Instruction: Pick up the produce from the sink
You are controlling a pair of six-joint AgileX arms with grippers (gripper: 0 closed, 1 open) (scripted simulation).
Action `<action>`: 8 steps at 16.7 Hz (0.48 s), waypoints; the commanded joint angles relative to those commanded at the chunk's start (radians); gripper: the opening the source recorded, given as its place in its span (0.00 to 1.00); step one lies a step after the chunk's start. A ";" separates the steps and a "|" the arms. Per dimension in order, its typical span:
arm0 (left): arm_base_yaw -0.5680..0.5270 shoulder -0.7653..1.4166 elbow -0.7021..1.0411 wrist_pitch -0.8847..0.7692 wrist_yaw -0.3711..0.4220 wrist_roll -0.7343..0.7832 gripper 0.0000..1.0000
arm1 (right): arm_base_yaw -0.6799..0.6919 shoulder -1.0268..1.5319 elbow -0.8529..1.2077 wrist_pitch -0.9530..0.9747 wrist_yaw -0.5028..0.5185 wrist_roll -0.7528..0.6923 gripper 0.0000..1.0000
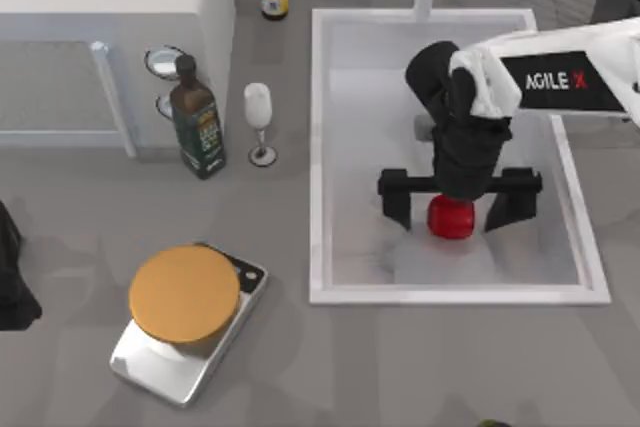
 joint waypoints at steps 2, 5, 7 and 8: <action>0.000 0.000 0.000 0.000 0.000 0.000 1.00 | 0.000 0.000 0.000 0.000 0.000 0.000 0.55; 0.000 0.000 0.000 0.000 0.000 0.000 1.00 | 0.000 0.000 0.000 0.000 0.000 0.000 0.32; 0.000 0.000 0.000 0.000 0.000 0.000 1.00 | 0.000 0.000 0.000 0.000 0.000 0.000 0.17; 0.000 0.000 0.000 0.000 0.000 0.000 1.00 | 0.000 0.000 0.000 0.000 0.000 0.000 0.10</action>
